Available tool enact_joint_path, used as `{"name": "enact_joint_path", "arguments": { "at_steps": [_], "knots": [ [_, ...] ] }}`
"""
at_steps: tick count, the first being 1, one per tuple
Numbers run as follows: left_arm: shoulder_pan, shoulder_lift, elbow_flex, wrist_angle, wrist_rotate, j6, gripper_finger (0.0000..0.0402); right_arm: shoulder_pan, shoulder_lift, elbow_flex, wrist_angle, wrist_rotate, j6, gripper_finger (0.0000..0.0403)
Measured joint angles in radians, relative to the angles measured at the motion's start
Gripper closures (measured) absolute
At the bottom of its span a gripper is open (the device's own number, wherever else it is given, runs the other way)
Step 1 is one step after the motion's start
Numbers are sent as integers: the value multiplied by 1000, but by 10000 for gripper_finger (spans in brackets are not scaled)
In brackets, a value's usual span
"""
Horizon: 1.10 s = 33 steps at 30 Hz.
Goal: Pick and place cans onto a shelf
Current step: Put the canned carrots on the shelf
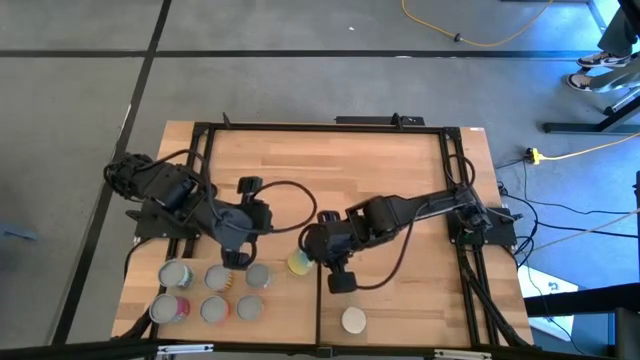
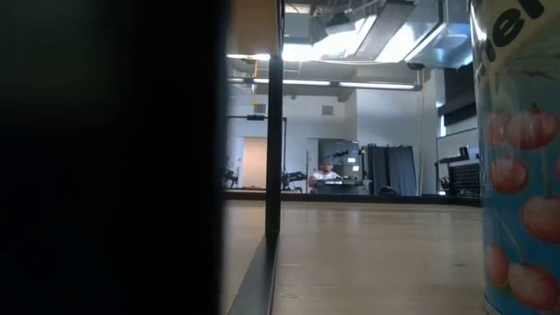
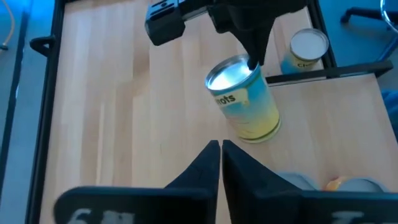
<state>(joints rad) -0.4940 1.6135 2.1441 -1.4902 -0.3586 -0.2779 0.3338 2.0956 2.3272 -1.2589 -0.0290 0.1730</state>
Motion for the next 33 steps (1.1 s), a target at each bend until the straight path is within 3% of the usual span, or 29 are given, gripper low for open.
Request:
{"name": "enact_joint_path", "arguments": {
  "at_steps": [9, 19, 24, 33],
  "knots": [
    [28, 0, 0, 0, 16, 0, 337, -47, 0, 0, -20, 3, -47, 403],
    [31, 0, 0, -5, 9, 1, 334, -171, 0, -17, -164, 13, -24, 403],
    [31, 0, 0, -5, 9, 1, 333, -231, -1, -116, -177, -26, -81, 403],
    [34, 0, 0, -6, 6, 2, 331, -272, 0, -331, -130, -6, -165, 403]
  ]
}}
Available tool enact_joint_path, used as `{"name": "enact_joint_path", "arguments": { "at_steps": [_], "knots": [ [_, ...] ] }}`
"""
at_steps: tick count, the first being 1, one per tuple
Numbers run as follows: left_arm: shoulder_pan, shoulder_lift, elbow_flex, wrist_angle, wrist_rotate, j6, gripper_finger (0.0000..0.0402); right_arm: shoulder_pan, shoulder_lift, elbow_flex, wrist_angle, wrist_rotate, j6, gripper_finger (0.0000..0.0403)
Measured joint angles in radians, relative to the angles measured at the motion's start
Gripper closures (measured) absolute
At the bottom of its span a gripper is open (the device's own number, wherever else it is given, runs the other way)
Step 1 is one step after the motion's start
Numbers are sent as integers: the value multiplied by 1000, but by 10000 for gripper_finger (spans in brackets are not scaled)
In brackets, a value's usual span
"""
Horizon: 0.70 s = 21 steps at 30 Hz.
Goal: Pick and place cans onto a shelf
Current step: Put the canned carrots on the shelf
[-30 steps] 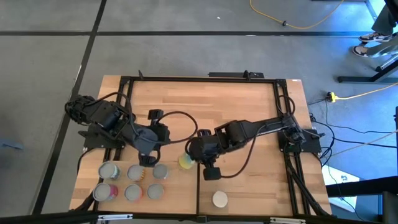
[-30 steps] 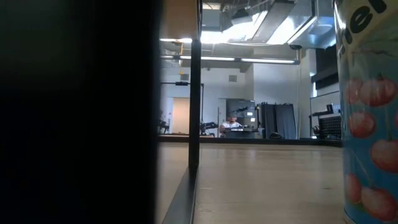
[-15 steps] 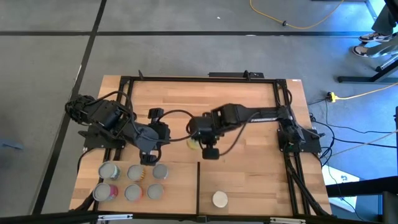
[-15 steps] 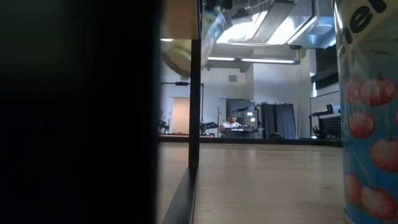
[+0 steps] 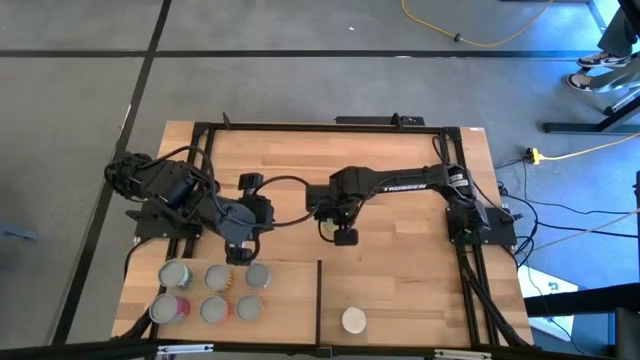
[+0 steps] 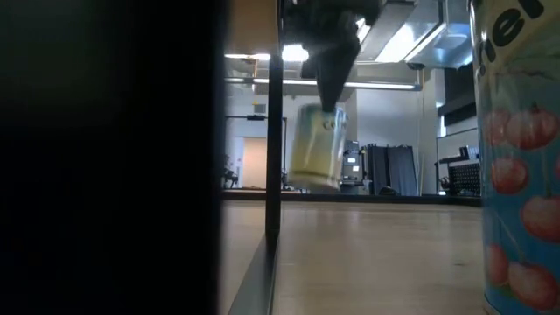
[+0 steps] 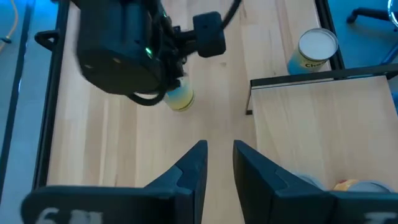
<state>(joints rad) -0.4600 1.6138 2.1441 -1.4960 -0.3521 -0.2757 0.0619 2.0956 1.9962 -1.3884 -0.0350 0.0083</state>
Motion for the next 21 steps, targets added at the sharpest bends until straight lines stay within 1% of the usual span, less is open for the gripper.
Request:
{"name": "enact_joint_path", "arguments": {
  "at_steps": [4, 12, 21],
  "knots": [
    [12, 0, 0, -2, -5, 0, 331, 0, 0, -69, 28, 7, -18, 403],
    [40, 0, 0, -13, -4, 0, 331, 0, -1, -153, 56, 7, -47, 402],
    [52, 0, 0, -15, -4, 0, 331, 0, -2, -161, 67, 8, -46, 371]
  ]
}}
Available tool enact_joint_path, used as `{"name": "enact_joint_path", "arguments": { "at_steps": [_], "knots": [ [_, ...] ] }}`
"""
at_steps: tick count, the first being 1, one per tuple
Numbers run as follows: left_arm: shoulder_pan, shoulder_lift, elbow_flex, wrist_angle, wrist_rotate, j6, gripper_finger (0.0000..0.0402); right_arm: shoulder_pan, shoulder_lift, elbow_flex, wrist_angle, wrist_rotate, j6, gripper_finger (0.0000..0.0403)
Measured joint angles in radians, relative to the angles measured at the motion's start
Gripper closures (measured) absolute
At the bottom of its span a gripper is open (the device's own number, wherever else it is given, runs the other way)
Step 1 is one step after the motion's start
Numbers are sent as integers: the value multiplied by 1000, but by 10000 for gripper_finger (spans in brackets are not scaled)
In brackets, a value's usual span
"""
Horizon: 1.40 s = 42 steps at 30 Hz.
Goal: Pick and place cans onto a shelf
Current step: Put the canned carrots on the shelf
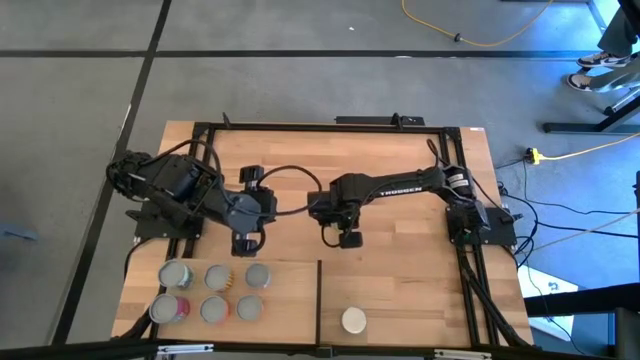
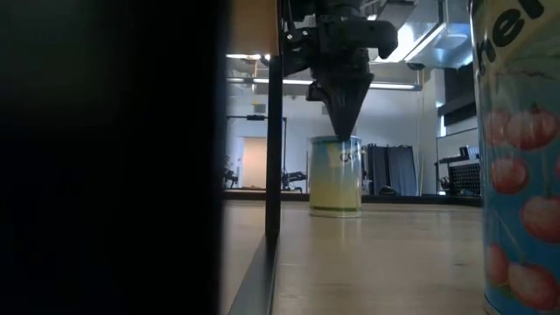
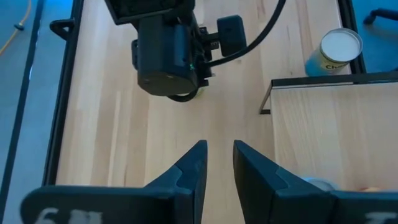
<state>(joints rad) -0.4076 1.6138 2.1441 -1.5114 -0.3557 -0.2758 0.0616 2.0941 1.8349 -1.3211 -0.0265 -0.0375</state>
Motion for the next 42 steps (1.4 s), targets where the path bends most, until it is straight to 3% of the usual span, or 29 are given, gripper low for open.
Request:
{"name": "enact_joint_path", "arguments": {
  "at_steps": [13, 18, 20, 25, 31, 35, 42],
  "knots": [
    [0, 0, 0, -27, 2, 1, 331, 1, 2, 247, -96, -2, 0, 352],
    [0, 0, 0, -59, -1, 152, 331, 1, 2, 438, -257, -2, -44, 353],
    [0, 0, 0, -59, -1, 198, 331, 4, -4, 511, -246, -13, -48, 353],
    [23, 0, 0, -60, 8, 243, 331, 20, -115, 504, -210, -88, -68, 353],
    [107, 16, 1, -2, 23, 360, 331, 70, -237, 519, -250, -97, -46, 353],
    [198, 71, 1, 83, 94, 480, 331, 117, -344, 521, -252, -103, -24, 353],
    [315, 229, 0, 251, 380, 653, 331, 169, -502, 521, -250, -61, 33, 353]
  ]
}}
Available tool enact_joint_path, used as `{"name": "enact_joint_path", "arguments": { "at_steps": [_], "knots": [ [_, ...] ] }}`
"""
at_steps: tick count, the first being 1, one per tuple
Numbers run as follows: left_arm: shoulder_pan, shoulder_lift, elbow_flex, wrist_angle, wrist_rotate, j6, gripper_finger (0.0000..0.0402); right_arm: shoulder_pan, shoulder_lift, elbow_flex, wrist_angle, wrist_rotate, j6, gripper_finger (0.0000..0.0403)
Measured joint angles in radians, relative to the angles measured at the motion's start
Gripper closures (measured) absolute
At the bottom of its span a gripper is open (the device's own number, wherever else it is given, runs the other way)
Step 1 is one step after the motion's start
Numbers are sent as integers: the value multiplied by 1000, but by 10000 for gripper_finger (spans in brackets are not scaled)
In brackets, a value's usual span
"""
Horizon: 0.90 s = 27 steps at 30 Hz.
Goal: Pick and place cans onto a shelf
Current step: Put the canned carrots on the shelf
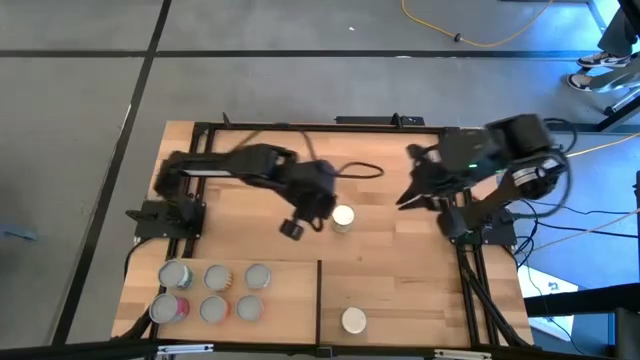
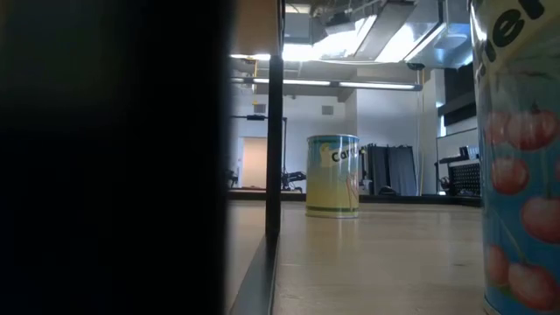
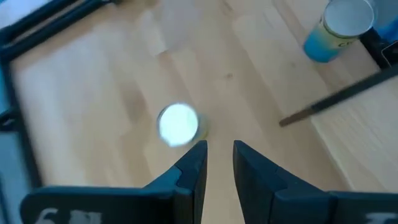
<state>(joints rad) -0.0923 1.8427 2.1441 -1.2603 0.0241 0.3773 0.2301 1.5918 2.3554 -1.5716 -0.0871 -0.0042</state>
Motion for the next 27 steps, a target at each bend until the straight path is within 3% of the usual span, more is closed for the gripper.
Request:
{"name": "enact_joint_path", "arguments": {
  "at_steps": [7, 12, 17, 22, 27],
  "knots": [
    [15, 188, -2, 24, 72, 103, 331, 10, -111, 0, 0, 143, 2, 353],
    [14, 284, -2, 89, 62, 106, 331, 10, -149, -1, 0, 158, 1, 353],
    [17, 322, -1, 139, -7, 99, 331, 10, -169, -1, 0, 178, 2, 353],
    [37, 327, -20, 161, -6, 59, 331, 9, -168, -1, 1, 351, 3, 353],
    [56, 331, -84, 180, 6, 19, 331, 10, -168, -2, 1, 365, -1, 353]
  ]
}}
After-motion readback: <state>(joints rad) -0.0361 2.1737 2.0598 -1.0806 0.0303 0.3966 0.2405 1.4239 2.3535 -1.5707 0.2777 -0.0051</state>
